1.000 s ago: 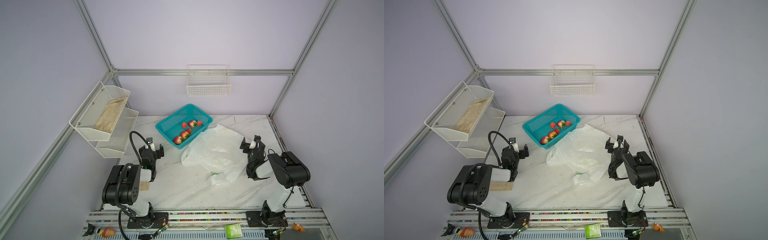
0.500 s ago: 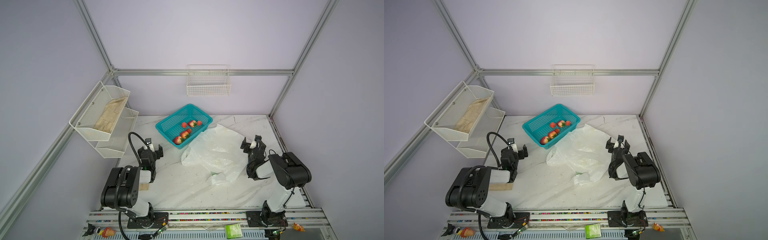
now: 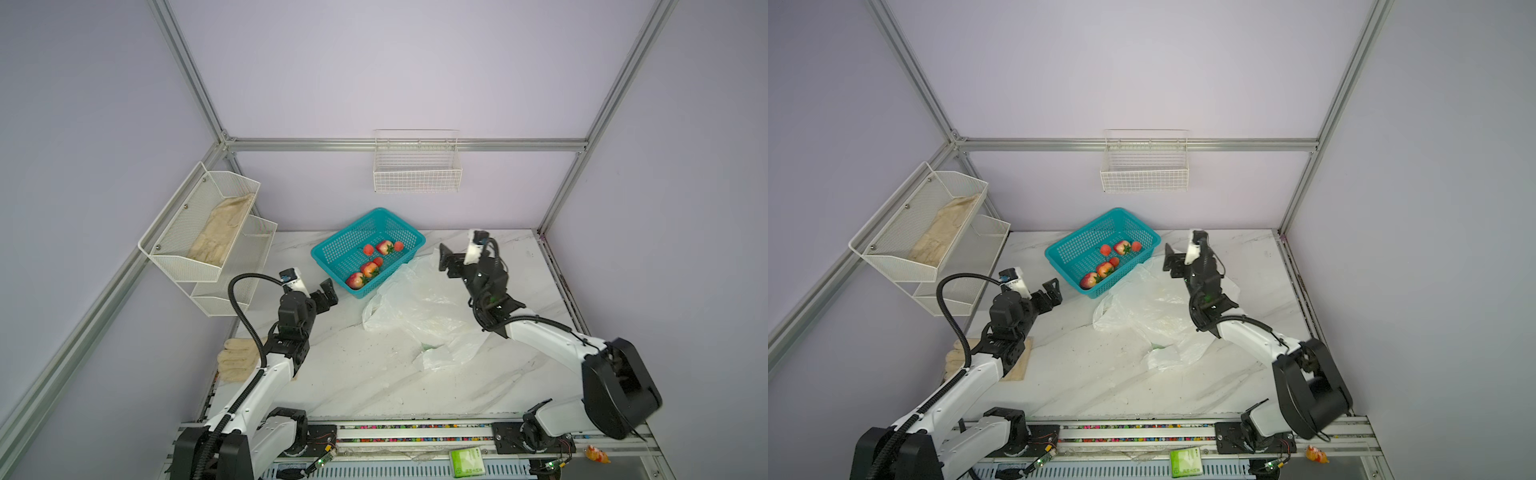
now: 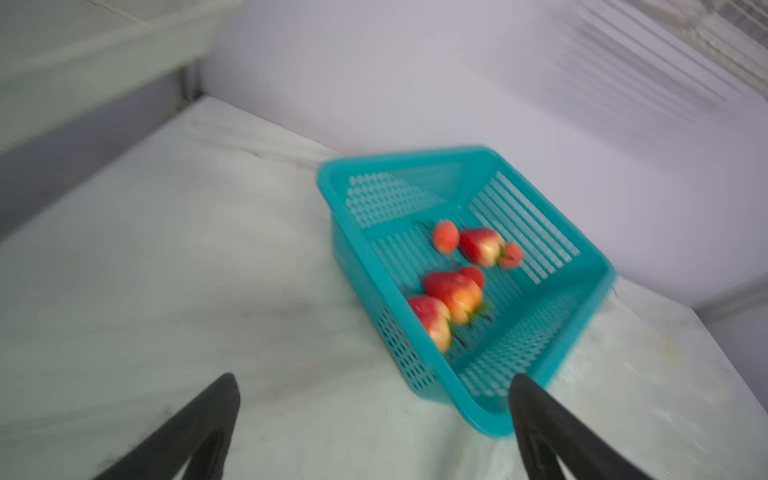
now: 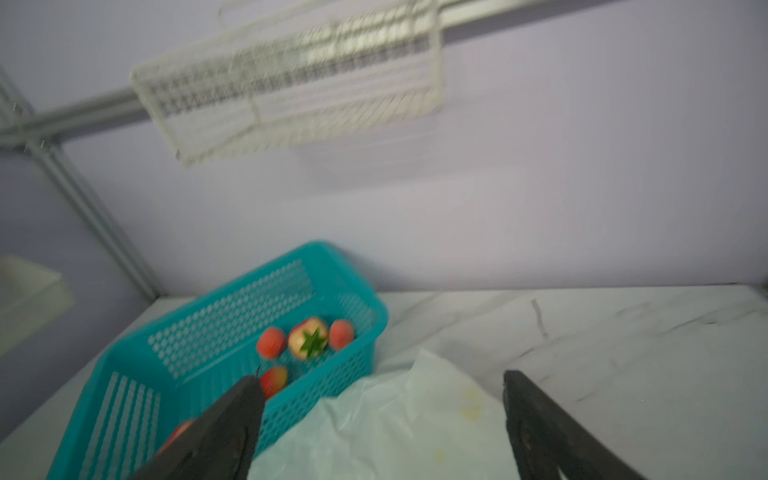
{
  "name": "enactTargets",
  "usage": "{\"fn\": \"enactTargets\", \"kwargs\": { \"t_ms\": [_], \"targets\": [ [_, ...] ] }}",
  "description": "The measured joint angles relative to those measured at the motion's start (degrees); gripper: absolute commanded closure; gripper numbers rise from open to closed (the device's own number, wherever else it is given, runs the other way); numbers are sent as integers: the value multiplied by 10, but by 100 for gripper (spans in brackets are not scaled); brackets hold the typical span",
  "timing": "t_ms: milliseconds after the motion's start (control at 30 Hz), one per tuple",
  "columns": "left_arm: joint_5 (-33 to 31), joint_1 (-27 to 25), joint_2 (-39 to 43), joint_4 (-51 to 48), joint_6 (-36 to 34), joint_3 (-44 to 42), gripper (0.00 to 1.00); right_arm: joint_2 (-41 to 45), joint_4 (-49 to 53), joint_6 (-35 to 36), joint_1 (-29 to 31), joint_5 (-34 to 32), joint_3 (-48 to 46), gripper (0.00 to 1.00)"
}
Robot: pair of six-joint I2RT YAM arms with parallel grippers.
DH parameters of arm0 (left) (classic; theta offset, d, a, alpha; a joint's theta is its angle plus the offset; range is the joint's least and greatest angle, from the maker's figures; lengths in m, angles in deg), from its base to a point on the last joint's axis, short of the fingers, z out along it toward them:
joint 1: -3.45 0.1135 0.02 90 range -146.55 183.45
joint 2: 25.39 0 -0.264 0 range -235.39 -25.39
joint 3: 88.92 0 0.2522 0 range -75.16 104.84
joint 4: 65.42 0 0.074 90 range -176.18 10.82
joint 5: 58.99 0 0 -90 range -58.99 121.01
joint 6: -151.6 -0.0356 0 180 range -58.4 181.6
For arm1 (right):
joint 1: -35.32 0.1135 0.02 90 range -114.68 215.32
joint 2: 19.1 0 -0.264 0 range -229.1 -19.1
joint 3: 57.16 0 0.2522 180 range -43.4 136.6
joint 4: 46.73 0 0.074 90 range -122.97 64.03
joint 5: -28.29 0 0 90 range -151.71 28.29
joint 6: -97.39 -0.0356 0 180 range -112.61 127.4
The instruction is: Place the fake fruits into the plastic bag and tie a complex knot
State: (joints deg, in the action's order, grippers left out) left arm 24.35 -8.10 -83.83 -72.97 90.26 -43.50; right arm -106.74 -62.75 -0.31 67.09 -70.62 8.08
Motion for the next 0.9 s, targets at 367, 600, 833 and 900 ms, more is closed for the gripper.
{"fn": "enactTargets", "kwargs": {
  "t_ms": [367, 600, 833, 900],
  "targets": [
    [36, -197, -13, -202, -60, 40, 26, -96, 219, -11, 65, 103, 22, 12],
    [-51, -227, -154, -224, -163, 63, 20, -90, 222, -20, 58, 99, 27, 12],
    [-61, -226, -281, -211, -160, 128, 48, -50, 226, -21, 36, 85, 25, 12],
    [-57, -226, -301, -197, -161, 135, 61, -37, 228, -22, 35, 82, 22, 12]
  ]
}}
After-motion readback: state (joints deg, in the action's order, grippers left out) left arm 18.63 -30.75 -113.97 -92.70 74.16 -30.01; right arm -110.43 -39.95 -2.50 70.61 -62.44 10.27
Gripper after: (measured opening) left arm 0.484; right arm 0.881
